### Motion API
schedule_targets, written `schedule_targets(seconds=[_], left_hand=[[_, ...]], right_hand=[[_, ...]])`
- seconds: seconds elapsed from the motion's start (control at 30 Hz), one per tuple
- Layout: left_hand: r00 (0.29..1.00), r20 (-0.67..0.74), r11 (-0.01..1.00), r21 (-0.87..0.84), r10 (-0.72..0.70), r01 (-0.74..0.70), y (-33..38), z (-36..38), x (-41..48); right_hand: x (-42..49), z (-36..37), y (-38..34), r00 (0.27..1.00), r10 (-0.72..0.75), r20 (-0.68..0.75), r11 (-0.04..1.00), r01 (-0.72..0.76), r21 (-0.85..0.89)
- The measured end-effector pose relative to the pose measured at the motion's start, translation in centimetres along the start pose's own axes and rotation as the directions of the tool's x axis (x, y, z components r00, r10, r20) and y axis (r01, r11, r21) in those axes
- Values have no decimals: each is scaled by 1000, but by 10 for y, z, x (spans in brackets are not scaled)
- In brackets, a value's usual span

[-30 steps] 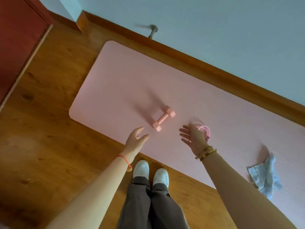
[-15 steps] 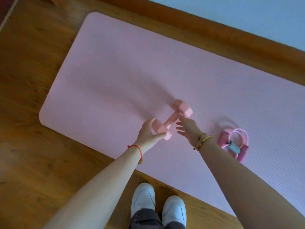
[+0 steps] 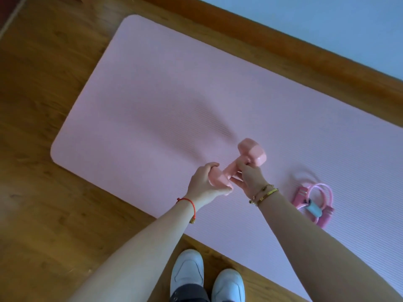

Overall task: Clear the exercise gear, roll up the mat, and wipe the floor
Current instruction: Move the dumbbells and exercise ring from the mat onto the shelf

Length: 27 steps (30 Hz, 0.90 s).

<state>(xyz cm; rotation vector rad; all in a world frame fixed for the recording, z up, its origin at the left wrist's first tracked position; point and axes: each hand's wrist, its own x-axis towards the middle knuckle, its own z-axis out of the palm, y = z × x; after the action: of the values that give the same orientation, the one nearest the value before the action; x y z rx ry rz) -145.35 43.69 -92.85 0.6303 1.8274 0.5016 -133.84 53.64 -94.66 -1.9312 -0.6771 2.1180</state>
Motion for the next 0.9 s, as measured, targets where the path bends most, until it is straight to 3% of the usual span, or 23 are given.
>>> schedule_targets(seconds=[0.2,0.37,0.7,0.9], left_hand=[[999,-36,998,-55,18,-20,55,-37,-72],[989,-150,989,-147,13,-35,113,-86,-167],[920,-392,930,-346,-27,-121,195,-204,-370],[830,-552,905,-390,-84,-168,201,-268,-467]], right_hand=[[-87,12,-50,999,-42,27,997,43,-64],[-187,42,-104,985,-140,103,955,162,-248],[-421,148,-184,911,-280,303,757,404,-514],[-522,223,-194,836,-311,453,593,543,-595]])
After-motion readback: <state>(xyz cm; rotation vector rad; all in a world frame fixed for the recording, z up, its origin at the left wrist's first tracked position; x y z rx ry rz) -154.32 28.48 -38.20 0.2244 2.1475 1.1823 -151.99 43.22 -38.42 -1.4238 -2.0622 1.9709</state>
